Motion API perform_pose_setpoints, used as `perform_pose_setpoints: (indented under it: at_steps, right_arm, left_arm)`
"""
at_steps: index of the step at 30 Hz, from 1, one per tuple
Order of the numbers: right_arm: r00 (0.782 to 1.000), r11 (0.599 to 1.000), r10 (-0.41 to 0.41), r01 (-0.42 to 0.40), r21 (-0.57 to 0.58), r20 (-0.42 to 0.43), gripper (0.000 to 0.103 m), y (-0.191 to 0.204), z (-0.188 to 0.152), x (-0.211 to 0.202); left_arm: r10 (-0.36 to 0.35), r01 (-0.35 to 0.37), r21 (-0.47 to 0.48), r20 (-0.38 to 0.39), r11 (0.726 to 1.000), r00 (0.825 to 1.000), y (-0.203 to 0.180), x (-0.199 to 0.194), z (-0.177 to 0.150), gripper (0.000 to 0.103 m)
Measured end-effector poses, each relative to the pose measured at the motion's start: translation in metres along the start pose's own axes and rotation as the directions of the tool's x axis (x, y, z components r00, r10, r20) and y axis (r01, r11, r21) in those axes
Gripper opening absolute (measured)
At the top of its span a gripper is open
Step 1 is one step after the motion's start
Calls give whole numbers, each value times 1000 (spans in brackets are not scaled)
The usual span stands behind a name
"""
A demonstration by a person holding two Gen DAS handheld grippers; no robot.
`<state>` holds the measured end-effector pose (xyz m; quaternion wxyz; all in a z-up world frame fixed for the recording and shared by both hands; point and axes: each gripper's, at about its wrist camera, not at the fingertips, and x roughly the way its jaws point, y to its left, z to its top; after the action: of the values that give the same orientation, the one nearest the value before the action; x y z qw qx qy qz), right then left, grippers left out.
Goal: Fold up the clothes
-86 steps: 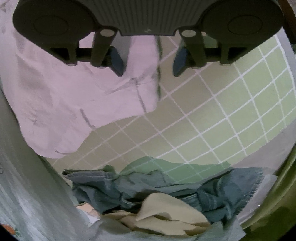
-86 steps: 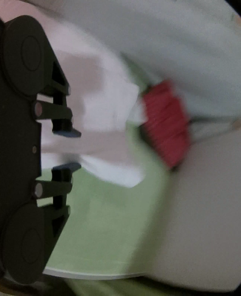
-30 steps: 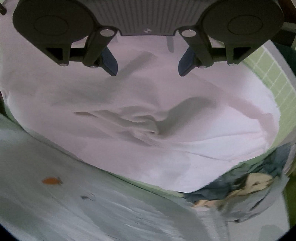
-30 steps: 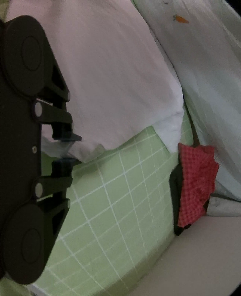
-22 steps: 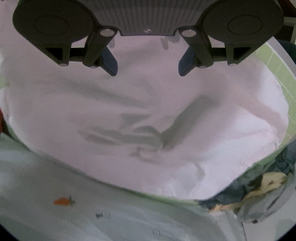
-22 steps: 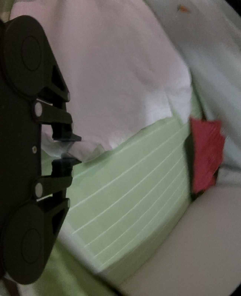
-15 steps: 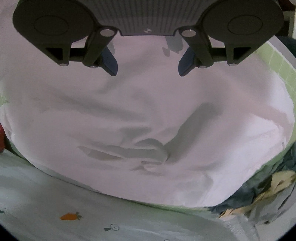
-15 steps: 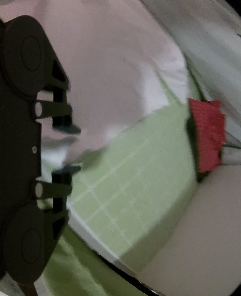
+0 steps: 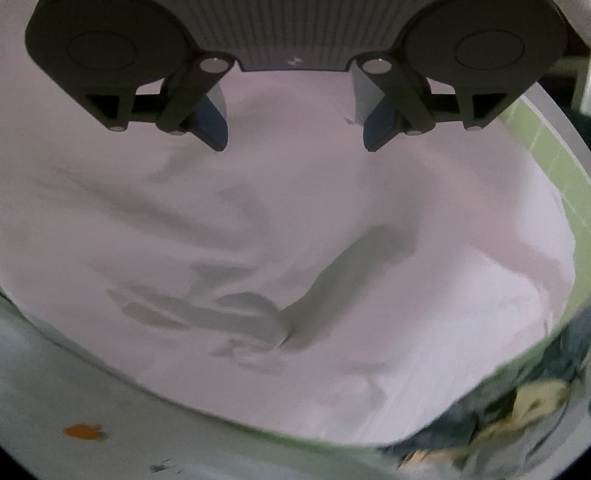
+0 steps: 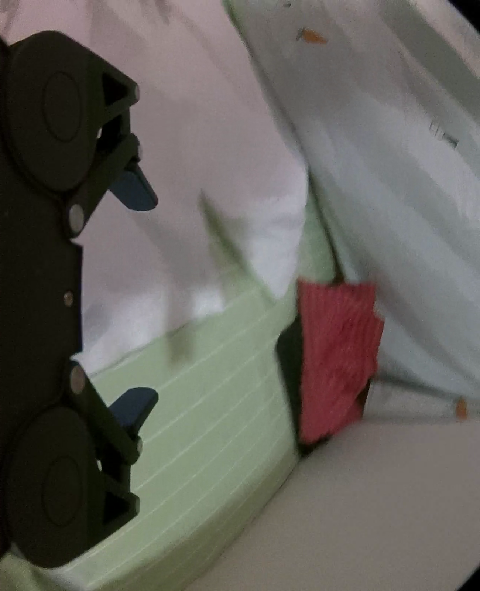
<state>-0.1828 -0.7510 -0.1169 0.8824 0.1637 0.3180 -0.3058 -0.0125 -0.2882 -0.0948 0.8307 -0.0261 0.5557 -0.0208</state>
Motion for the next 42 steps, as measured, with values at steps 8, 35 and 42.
perform_pose_setpoints:
  at_steps: [8, 35, 42]
  right_arm:
    - [998, 999, 46, -46, -7, 50, 103, 26, 48, 52]
    - [999, 1000, 26, -25, 18, -43, 19, 59, 116, 190]
    - [955, 881, 292, -245, -404, 58, 18, 162, 102, 112]
  left_arm:
    - [9, -13, -70, -46, 997, 999, -3, 31, 47, 82]
    - [87, -88, -12, -84, 996, 993, -26, 72, 96, 103]
    - [88, -89, -15, -63, 996, 994, -26, 73, 88, 103]
